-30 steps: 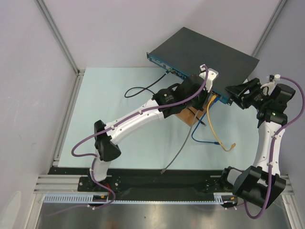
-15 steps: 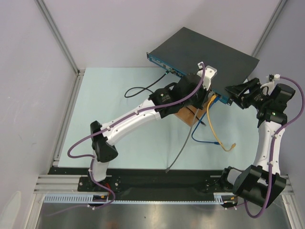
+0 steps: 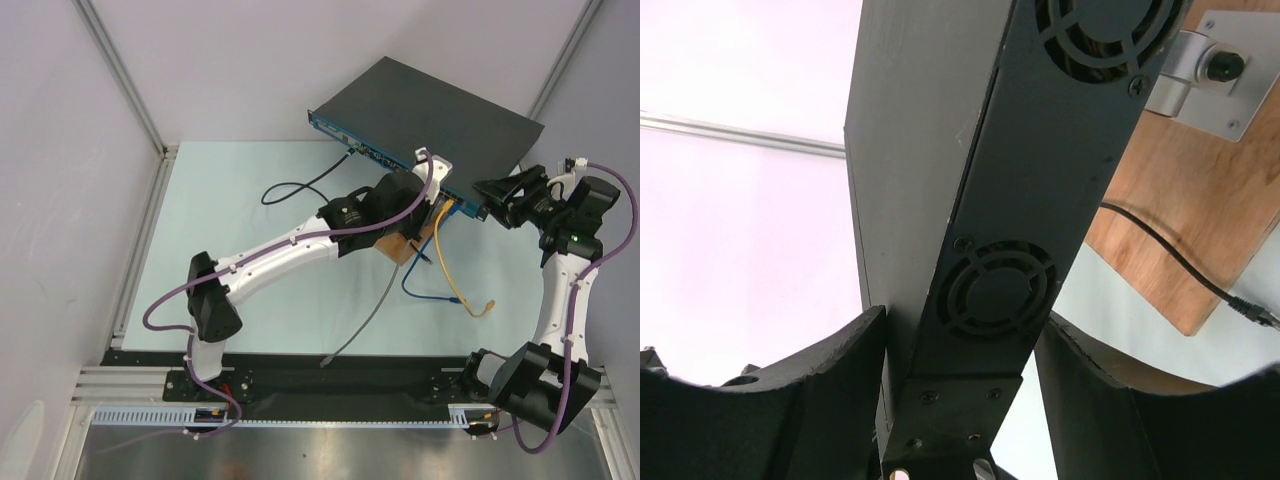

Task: Insert the plug into the switch port

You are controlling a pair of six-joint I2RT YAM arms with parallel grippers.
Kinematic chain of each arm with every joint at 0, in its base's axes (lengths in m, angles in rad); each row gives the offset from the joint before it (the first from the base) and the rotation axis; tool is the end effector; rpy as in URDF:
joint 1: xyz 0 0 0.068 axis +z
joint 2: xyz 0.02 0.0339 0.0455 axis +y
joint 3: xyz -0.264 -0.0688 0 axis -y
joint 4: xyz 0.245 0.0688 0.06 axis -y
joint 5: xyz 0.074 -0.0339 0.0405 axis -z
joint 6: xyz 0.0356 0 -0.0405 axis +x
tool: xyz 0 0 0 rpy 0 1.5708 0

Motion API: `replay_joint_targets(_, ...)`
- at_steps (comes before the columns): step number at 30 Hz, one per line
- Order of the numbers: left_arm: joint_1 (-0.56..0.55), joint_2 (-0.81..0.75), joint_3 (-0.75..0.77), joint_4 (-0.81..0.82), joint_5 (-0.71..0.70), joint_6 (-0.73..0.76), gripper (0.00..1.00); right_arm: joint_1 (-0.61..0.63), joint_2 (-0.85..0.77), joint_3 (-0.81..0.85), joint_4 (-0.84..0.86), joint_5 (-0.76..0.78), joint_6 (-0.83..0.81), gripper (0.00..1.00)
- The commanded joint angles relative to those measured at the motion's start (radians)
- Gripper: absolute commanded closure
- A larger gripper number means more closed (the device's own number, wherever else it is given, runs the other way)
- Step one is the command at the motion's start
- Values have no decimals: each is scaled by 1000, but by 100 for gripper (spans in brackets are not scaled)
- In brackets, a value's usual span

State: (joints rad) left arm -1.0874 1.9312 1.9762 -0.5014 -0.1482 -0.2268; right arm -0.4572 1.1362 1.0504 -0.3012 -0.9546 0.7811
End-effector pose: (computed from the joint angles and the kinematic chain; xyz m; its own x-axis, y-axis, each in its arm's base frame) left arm 0.2153 -0.3988 0.3834 -0.3827 0.2505 -0.8893 0.7472 0.6500 -0.1384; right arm 0.2333 -0.0824 0.3560 -0.5383 0.7183 -0.4408 -0.0620 0.4879 0.8707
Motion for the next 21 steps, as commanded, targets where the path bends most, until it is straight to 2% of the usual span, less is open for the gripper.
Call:
replay_joint_targets(1, -5, -61, -2, 78, -8, 23, 100, 3, 22, -18, 36, 2, 15, 41)
replay_joint_targets(10, -9, -90, 9, 84, -24, 24, 100, -3, 19, -21, 27, 8, 6, 41)
replay_joint_targets(17, -12, -89, 42, 61, -28, 15, 100, -1, 20, -24, 34, 10, 9, 35)
replay_joint_targets(21, -14, -68, 58, 52, -18, 11, 100, -1, 19, -24, 34, 7, 10, 35)
